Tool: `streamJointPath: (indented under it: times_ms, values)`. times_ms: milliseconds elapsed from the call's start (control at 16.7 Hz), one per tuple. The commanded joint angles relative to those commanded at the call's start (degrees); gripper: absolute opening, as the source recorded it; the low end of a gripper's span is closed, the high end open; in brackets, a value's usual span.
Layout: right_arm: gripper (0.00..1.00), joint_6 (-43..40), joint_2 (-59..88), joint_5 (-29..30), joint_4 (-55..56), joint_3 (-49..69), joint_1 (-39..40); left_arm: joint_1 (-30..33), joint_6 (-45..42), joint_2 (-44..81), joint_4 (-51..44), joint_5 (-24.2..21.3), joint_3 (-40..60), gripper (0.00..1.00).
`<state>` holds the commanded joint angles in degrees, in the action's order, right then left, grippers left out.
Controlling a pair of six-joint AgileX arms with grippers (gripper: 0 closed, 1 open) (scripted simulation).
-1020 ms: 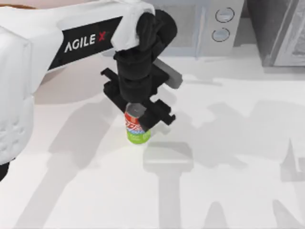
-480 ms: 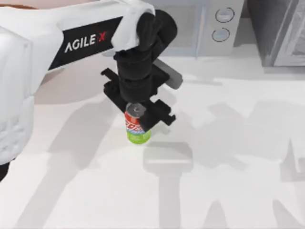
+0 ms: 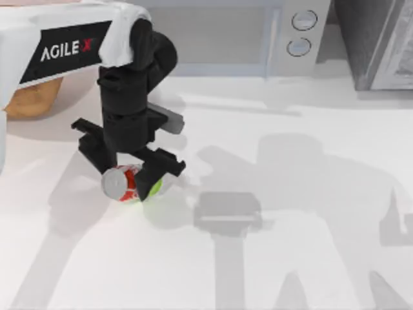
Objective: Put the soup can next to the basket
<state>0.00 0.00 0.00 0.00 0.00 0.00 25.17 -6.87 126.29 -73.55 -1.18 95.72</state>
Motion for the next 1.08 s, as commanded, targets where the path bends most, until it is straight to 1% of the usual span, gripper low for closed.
streamJointPath:
  times_ms: [180, 360, 540, 660, 840, 1080]
  values:
    - [1.0, 0.0, 0.0, 0.0, 0.0, 0.0, 0.0, -10.34, 1.56, -2.46, -2.8, 0.04, -6.1, 0.0]
    - [1.0, 0.0, 0.0, 0.0, 0.0, 0.0, 0.0, -21.62, 0.42, -4.99, -2.93, 0.47, -9.71, 0.0]
    - [1.0, 0.0, 0.0, 0.0, 0.0, 0.0, 0.0, -32.69, -3.53, -6.65, -0.02, 1.33, -9.97, 0.0]
    - [1.0, 0.0, 0.0, 0.0, 0.0, 0.0, 0.0, -38.7, -7.06, -7.25, 3.47, 1.59, -8.56, 0.0]
    - [1.0, 0.0, 0.0, 0.0, 0.0, 0.0, 0.0, -43.36, -12.14, -8.28, 8.85, 1.23, -5.34, 0.0]
    - [1.0, 0.0, 0.0, 0.0, 0.0, 0.0, 0.0, -43.79, -13.32, -8.68, 10.01, 1.02, -4.45, 0.0]
